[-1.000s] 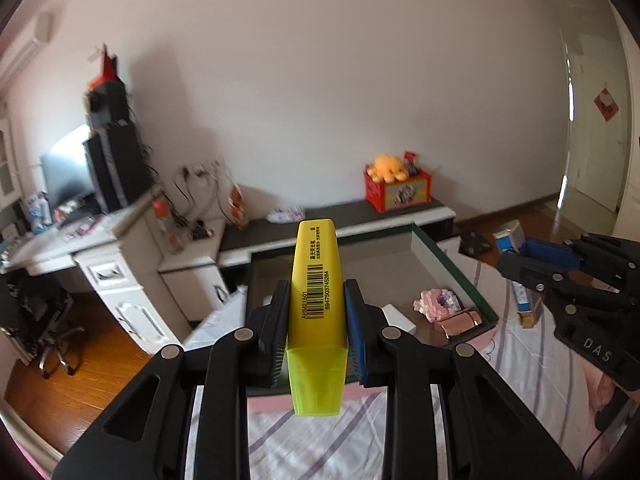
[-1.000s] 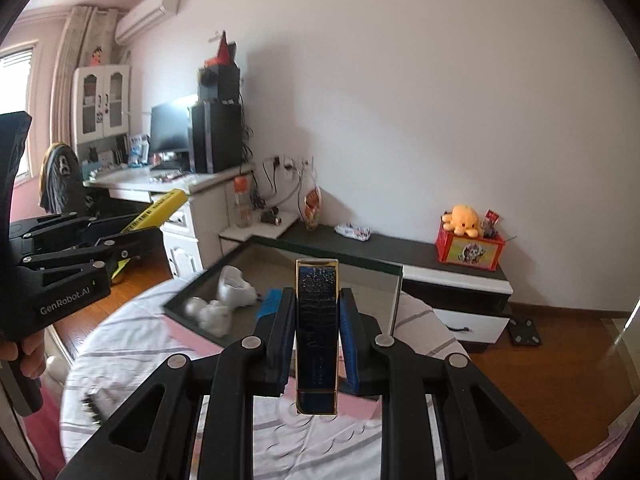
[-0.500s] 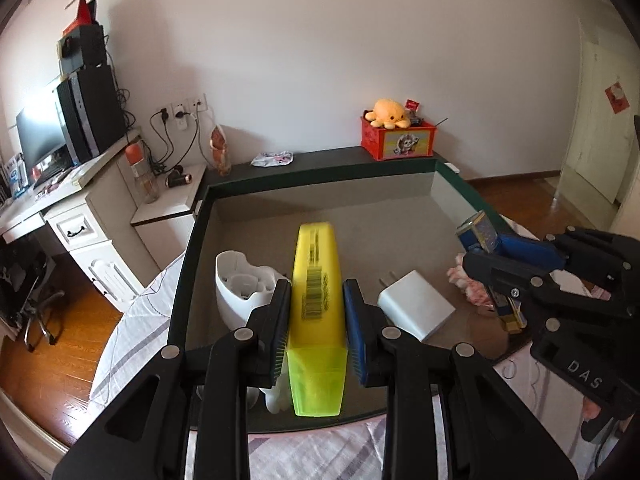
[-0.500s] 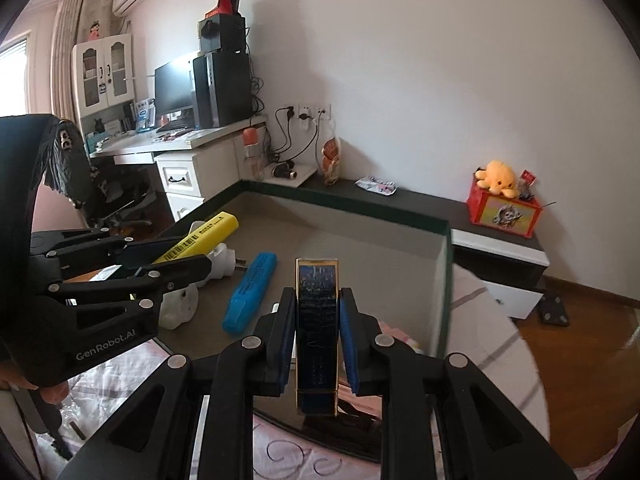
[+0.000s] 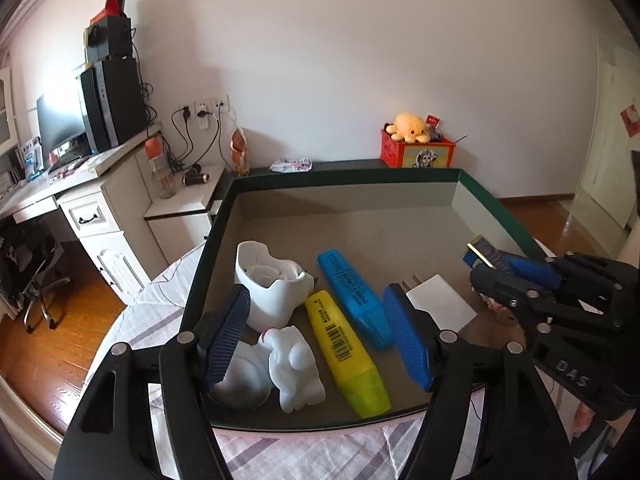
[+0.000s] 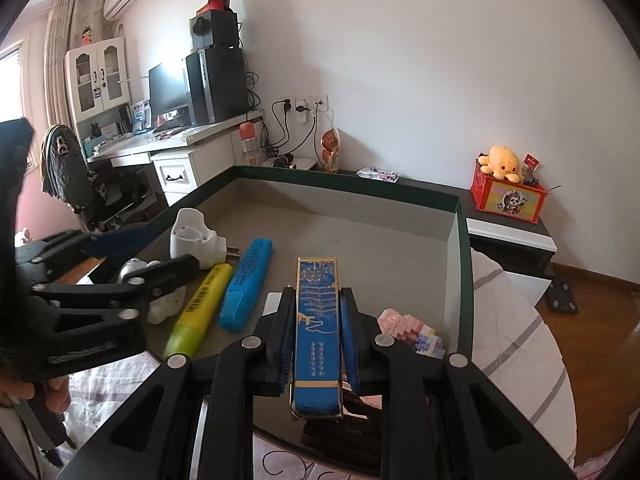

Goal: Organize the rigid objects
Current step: 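Lower both items into the pink box and open both grippers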

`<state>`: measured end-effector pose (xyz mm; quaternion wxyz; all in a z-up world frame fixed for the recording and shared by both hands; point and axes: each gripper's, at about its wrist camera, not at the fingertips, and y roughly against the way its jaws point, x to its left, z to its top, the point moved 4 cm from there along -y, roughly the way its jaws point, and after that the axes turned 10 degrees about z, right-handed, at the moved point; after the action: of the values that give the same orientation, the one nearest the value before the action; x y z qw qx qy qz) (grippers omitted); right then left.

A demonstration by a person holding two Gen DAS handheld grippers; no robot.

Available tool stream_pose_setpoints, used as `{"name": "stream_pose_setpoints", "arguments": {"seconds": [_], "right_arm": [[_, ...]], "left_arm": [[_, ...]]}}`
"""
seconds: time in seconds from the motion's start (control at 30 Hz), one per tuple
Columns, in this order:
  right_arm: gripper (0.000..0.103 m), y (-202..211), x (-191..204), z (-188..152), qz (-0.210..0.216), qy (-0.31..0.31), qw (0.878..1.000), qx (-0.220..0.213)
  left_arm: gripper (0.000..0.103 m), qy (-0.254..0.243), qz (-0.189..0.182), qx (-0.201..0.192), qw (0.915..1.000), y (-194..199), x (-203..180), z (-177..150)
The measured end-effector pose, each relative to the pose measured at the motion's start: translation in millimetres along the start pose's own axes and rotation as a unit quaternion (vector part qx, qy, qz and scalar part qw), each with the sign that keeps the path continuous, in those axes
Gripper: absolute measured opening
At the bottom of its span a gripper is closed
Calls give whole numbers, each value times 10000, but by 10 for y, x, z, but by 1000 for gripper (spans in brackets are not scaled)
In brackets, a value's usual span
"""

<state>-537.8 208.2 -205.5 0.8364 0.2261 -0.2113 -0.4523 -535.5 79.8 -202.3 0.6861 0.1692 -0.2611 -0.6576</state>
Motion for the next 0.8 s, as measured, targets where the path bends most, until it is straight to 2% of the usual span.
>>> {"name": "stream_pose_setpoints", "arguments": {"seconds": [0.4, 0.7, 0.73, 0.8], "right_arm": [[22, -79, 33, 4, 87, 55, 9999, -79], [23, -88, 73, 4, 119, 173, 9997, -144], [25, -80, 62, 5, 112, 148, 9997, -166], [41, -56, 50, 7, 80, 104, 9997, -227]], "left_arm": [[84, -14, 16, 107, 9999, -20, 11, -20], [87, -111, 54, 172, 9998, -48, -7, -36], [87, -117, 51, 180, 9998, -52, -7, -37], [88, -118, 61, 177, 9998, -45, 5, -39]]}}
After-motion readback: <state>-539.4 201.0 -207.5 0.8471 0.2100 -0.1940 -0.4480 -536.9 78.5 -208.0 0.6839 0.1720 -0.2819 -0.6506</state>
